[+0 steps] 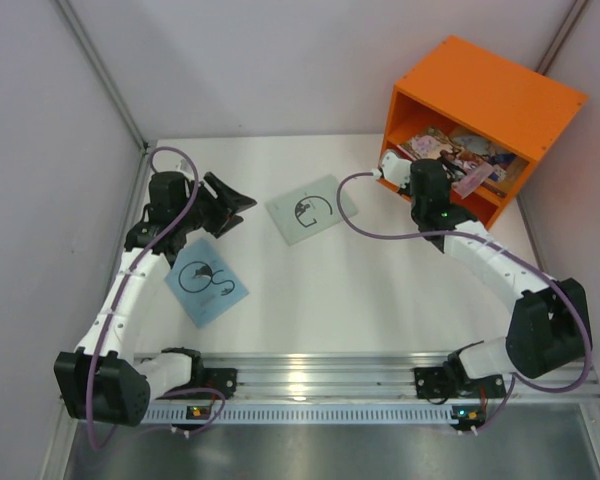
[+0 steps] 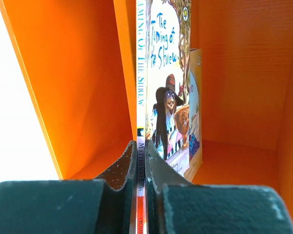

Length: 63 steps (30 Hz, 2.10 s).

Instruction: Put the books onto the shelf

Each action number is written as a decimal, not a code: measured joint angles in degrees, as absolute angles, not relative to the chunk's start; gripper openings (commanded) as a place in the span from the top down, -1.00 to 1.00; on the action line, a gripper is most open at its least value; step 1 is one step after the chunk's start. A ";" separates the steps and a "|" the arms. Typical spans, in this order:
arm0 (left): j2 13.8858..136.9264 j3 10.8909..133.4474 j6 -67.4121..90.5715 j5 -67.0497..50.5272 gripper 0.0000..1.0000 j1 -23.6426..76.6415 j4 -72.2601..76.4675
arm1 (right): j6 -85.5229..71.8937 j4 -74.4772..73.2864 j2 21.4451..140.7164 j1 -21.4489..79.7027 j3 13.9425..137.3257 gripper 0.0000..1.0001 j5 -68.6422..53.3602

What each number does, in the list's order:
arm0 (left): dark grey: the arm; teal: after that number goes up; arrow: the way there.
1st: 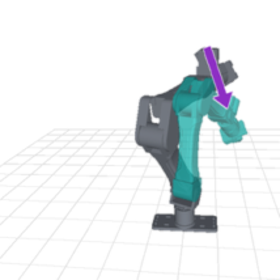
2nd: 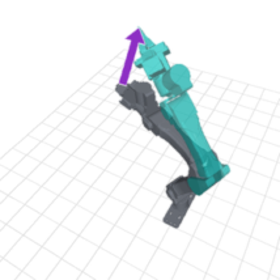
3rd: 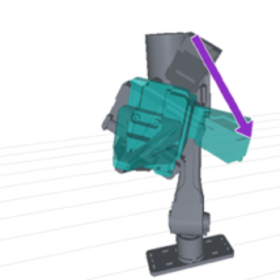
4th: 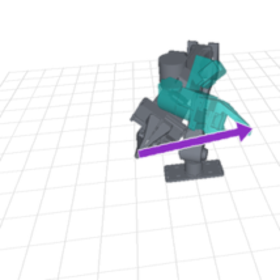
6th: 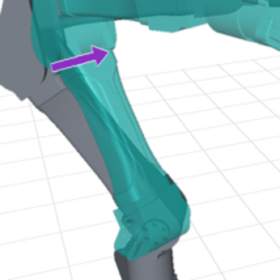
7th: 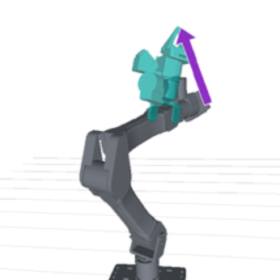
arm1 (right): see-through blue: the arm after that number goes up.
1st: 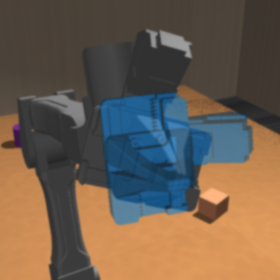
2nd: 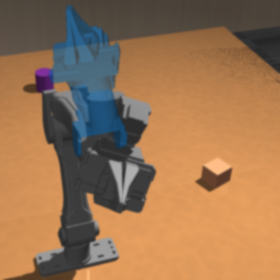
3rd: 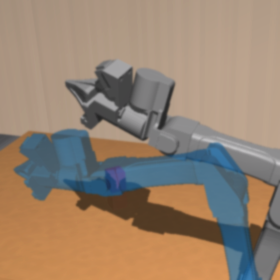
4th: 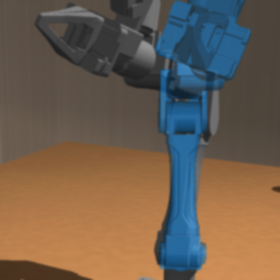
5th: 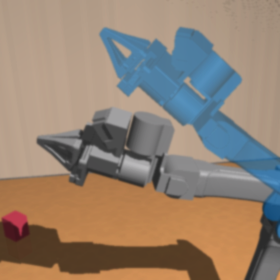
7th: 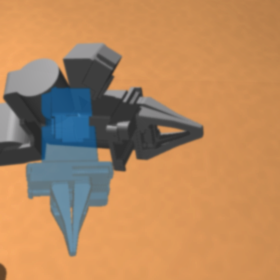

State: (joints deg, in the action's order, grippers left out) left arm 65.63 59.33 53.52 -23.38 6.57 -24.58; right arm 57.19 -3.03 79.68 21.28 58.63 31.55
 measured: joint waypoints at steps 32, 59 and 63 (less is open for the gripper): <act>65.63 59.35 51.05 -23.62 -0.34 6.02 -26.17 | 56.31 -9.89 80.29 10.68 62.70 0.23 27.03; 64.23 59.33 51.05 -24.45 -0.33 6.02 -26.17 | 54.39 -10.85 78.91 8.95 62.67 0.47 29.19; 64.20 59.33 51.05 -24.45 -0.33 6.02 -26.20 | 52.66 -11.68 79.35 8.93 63.24 0.39 29.45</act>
